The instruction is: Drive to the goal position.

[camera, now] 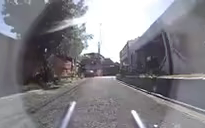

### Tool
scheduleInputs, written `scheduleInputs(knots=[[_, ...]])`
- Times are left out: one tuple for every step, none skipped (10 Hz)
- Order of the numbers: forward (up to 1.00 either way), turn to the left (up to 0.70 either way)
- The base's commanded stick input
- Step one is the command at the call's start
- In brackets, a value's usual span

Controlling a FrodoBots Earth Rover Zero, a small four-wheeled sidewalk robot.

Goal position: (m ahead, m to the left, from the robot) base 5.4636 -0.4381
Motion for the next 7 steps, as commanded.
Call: scheduleInputs(knots=[[0.85,0.04],[0.85,0.02],[0.85,0.08],[0.85,-0.03],[0.85,-0.20],[0.85,-0.33],[0.85,-0.34]])
